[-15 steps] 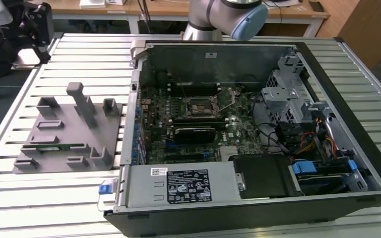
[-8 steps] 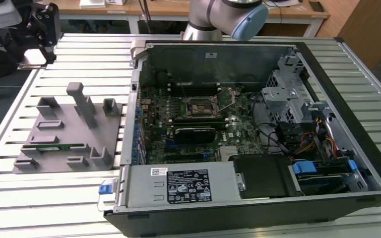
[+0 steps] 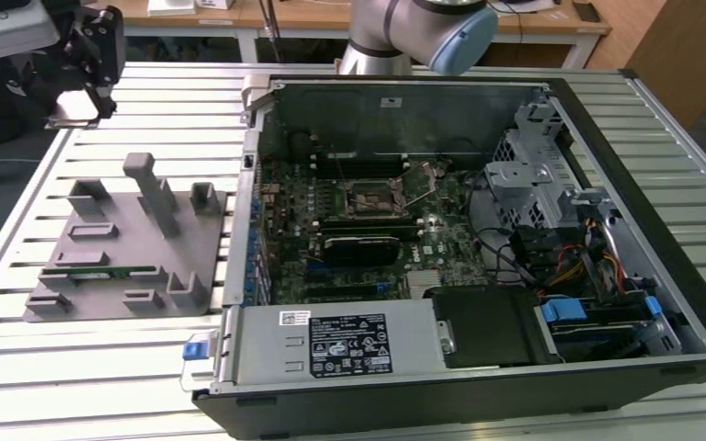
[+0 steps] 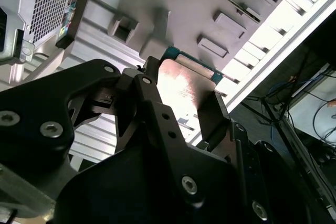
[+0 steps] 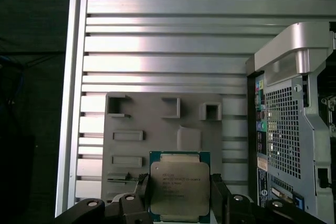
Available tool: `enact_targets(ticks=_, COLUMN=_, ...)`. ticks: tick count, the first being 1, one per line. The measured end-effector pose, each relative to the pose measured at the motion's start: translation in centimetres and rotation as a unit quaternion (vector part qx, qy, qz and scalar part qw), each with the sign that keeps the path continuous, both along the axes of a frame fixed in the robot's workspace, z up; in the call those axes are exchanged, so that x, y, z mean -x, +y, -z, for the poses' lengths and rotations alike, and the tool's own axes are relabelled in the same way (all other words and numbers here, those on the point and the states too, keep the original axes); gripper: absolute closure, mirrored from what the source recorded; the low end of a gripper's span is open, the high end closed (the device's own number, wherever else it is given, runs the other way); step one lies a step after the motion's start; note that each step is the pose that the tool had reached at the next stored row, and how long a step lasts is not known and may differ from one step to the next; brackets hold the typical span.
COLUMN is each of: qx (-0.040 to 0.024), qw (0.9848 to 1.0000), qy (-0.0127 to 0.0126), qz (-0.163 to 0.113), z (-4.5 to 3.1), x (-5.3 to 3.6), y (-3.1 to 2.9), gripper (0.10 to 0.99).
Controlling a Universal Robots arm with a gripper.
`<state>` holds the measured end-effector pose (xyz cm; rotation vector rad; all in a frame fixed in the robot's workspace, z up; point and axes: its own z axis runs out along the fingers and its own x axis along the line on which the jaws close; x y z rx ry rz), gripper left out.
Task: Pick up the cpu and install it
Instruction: 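Pick up the cpu and move it towards the insertion slot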
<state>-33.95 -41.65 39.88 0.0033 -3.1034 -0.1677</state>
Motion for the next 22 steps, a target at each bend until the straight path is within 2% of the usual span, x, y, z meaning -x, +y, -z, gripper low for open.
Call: enact_targets(ticks=22, qx=0.0, qw=1.0, qy=0.0, qz=0.0, z=0.07, x=-3.05, y=0.0, gripper=0.545)
